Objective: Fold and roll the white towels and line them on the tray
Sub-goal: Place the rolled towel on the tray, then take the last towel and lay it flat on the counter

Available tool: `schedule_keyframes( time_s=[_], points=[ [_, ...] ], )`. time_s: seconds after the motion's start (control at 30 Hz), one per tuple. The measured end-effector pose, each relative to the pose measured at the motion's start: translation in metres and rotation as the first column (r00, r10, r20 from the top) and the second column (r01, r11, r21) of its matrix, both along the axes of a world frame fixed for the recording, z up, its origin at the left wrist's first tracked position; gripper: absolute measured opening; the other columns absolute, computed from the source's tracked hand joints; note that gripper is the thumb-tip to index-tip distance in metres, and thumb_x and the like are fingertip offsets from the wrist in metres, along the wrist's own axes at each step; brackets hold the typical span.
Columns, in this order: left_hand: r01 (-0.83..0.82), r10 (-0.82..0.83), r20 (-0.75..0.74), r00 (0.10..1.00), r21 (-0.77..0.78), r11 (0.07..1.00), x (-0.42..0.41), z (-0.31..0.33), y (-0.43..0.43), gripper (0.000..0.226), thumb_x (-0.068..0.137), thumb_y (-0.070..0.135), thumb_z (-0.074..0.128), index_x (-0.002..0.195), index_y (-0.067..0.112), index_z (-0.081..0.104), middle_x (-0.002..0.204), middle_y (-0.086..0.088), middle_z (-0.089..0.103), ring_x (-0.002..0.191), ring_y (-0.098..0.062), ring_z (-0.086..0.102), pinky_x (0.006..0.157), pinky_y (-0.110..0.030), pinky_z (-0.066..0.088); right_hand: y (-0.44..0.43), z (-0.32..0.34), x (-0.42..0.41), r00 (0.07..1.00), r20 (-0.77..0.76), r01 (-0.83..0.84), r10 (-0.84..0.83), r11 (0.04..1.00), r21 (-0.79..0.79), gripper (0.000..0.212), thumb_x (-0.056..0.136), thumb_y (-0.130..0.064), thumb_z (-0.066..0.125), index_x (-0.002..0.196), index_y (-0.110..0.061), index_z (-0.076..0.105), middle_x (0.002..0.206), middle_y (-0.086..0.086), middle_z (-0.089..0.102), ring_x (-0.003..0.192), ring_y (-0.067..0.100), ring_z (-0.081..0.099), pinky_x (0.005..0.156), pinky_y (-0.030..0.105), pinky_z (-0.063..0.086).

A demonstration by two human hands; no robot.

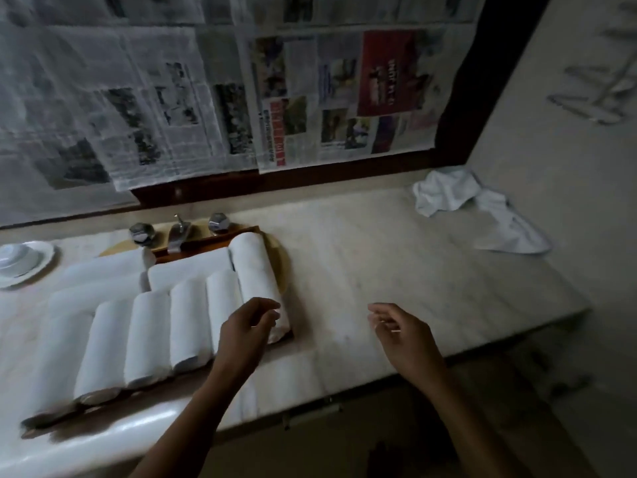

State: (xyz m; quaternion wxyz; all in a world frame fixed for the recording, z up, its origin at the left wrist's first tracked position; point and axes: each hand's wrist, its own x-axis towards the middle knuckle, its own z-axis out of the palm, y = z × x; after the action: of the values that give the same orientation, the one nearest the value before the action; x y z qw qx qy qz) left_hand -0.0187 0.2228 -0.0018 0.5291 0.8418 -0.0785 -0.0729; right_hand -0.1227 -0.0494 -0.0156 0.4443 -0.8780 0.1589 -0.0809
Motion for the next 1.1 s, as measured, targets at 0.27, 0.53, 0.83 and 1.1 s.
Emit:
schedule_keyframes(
  time_s=[0.27, 0.53, 0.83, 1.1],
  points=[
    [0.121, -0.121, -0.001, 0.993, -0.062, 0.991, 0.025, 0.001, -0.158, 0.017, 0.099, 0.015, 0.06, 0.099, 0.026, 0.073, 0.086, 0.01, 0.076, 0.08, -0.009, 0.073, 0.08, -0.04, 0.059, -0.135, -0.014, -0.018, 0.989, 0.001, 0.15, -0.15, 0.988, 0.023, 0.019, 0.099, -0.025, 0.065, 0.114, -0.032, 0.073, 0.105, -0.023, 0.073, 0.093, -0.01, 0.065, 0.08, 0.01, 0.051],
    [0.189, -0.197, -0.06, 0.979, -0.12, 0.975, 0.033, 0.003, -0.307, 0.019, 0.087, 0.024, 0.057, 0.095, 0.03, 0.074, 0.084, 0.006, 0.077, 0.079, -0.013, 0.074, 0.081, -0.043, 0.059, -0.279, -0.011, -0.025, 0.972, -0.054, 0.227, -0.229, 0.973, -0.044, 0.024, 0.096, -0.021, 0.064, 0.114, -0.035, 0.072, 0.106, -0.023, 0.072, 0.093, -0.013, 0.063, 0.078, 0.002, 0.044],
    [0.308, -0.318, -0.097, 0.943, -0.105, 0.945, 0.064, -0.002, -0.408, 0.024, 0.081, 0.028, 0.055, 0.095, 0.025, 0.074, 0.083, 0.003, 0.077, 0.077, -0.015, 0.074, 0.077, -0.038, 0.057, -0.414, -0.027, 0.006, 0.92, -0.045, 0.367, -0.39, 0.893, -0.26, 0.041, 0.091, -0.011, 0.069, 0.131, -0.014, 0.064, 0.126, 0.005, 0.066, 0.117, 0.021, 0.061, 0.097, 0.024, 0.046],
    [0.41, -0.41, -0.036, 0.912, 0.023, 0.912, 0.101, -0.026, -0.466, 0.025, 0.092, 0.011, 0.061, 0.093, 0.034, 0.073, 0.082, 0.011, 0.075, 0.08, -0.008, 0.072, 0.077, -0.033, 0.058, -0.5, -0.066, 0.059, 0.918, -0.213, 0.083, -0.334, 0.688, -0.721, 0.083, 0.065, -0.003, 0.076, 0.144, -0.007, 0.05, 0.146, 0.024, 0.046, 0.13, 0.044, 0.048, 0.103, 0.049, 0.046]
  ],
)
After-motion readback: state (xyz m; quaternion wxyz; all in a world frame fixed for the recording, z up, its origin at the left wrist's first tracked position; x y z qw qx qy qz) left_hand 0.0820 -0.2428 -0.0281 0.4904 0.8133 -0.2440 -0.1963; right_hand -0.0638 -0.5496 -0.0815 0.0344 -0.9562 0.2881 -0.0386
